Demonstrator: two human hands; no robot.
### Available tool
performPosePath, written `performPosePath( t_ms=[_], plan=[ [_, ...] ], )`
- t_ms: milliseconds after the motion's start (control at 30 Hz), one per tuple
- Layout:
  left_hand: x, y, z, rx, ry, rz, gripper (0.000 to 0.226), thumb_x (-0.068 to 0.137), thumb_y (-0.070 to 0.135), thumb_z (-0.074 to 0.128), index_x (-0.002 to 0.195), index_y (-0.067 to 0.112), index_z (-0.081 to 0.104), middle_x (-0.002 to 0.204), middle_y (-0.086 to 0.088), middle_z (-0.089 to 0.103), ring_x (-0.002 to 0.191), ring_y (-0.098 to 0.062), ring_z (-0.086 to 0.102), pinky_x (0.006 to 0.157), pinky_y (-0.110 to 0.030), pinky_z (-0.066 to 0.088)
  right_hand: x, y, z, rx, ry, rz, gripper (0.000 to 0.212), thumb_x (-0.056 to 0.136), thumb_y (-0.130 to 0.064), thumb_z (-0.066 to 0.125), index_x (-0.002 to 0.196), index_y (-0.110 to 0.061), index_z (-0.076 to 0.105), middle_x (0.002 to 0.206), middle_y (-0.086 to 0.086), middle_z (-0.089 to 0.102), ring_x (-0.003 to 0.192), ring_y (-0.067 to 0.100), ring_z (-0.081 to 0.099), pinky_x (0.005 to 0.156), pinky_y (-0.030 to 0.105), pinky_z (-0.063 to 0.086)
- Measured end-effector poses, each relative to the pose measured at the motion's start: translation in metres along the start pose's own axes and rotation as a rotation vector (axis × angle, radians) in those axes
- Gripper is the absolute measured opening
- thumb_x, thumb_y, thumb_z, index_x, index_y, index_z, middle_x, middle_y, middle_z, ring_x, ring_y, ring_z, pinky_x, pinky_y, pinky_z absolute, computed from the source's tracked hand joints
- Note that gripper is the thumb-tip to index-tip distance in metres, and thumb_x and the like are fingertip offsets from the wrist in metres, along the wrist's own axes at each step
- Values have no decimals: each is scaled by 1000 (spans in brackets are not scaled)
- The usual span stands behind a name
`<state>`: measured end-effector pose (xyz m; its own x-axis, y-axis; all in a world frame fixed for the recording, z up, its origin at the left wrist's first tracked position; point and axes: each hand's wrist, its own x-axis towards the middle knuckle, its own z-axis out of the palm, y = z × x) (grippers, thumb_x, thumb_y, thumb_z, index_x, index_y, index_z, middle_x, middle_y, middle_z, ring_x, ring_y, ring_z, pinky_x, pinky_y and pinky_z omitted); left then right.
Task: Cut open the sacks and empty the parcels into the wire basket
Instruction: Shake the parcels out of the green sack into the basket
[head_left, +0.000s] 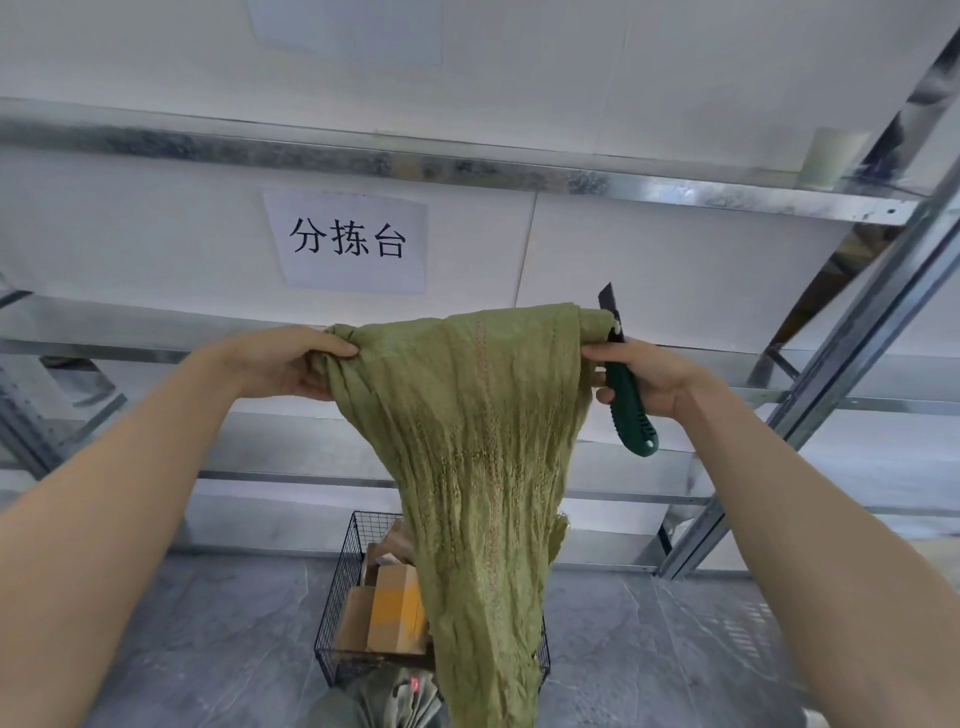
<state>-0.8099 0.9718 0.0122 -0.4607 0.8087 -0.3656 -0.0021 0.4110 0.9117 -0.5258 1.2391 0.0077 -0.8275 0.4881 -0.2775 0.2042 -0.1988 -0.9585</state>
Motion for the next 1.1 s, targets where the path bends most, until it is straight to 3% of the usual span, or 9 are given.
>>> performPosePath(
  t_ms=[167, 333, 467, 533, 633, 767, 900, 1033, 1100],
  plan=[
    [-1, 0, 7, 21, 63, 2, 33, 71, 47, 74, 95, 24, 68, 89, -3, 64, 85, -20, 60, 94, -43, 46, 11, 3, 9, 89, 119, -58, 6, 88, -16, 62, 83, -14, 64, 62, -3, 59, 46, 8, 49, 42, 21, 36],
    [-2, -2, 17, 90, 13, 76, 72, 43, 65, 81, 102, 27, 68, 92, 2, 72, 92, -20, 64, 94, -44, 46, 24, 7, 19, 80, 296, -56, 19, 88, -14, 61, 70, -14, 56, 51, -3, 48, 42, 8, 38, 40, 23, 33],
    [7, -1, 30, 111, 185, 119, 114, 44, 50, 88, 138, 22, 29, 110, 2, 60, 98, -19, 61, 91, -38, 48, 32, 7, 28, 37, 388, -55, 19, 85, -12, 63, 69, -12, 54, 56, 1, 44, 44, 11, 37, 40, 23, 34],
    [11, 0, 32, 117, 274, 168, 103, 68, 31, 83, 146, 21, 17, 114, 3, 54, 101, -20, 58, 91, -38, 49, 34, 7, 28, -9, 366, -57, 16, 85, -12, 63, 71, -12, 54, 57, 3, 43, 42, 11, 37, 39, 22, 35],
    [14, 2, 25, 58, 333, 221, 65, 82, 15, 72, 136, 10, 37, 116, -8, 57, 100, -25, 60, 89, -42, 53, 33, 8, 25, -48, 313, -64, 12, 85, -12, 64, 80, -14, 53, 58, 2, 45, 42, 11, 37, 39, 23, 36],
    [11, 5, 18, -223, 245, 251, 39, 89, 0, 58, 126, 4, 47, 108, -14, 57, 82, -22, 63, 62, -31, 60, 28, 9, 23, 55, 284, -23, 12, 88, -15, 62, 77, -14, 57, 55, -1, 49, 39, 8, 37, 39, 21, 34],
    [13, 5, 14, -410, 201, 233, 33, 93, -1, 50, 123, 12, 46, 102, -3, 54, 82, -16, 61, 63, -28, 59, 25, 8, 21, 257, 234, -35, 20, 91, -17, 56, 72, -14, 53, 46, -4, 45, 36, 7, 35, 38, 18, 31],
    [16, 2, 11, -403, 157, 231, 10, 95, 4, 48, 94, 11, 54, 82, -4, 53, 67, -11, 61, 59, -24, 57, 27, 8, 23, 398, 177, -55, 21, 91, -13, 51, 70, -14, 49, 45, -5, 39, 36, 7, 33, 39, 18, 30],
    [19, 2, 11, -333, 215, 225, 15, 95, 5, 50, 109, 7, 54, 90, -8, 55, 78, -17, 58, 64, -29, 57, 29, 8, 25, 431, 166, -49, 26, 91, -11, 48, 66, -15, 46, 42, -5, 35, 35, 8, 32, 39, 18, 30]
  ],
)
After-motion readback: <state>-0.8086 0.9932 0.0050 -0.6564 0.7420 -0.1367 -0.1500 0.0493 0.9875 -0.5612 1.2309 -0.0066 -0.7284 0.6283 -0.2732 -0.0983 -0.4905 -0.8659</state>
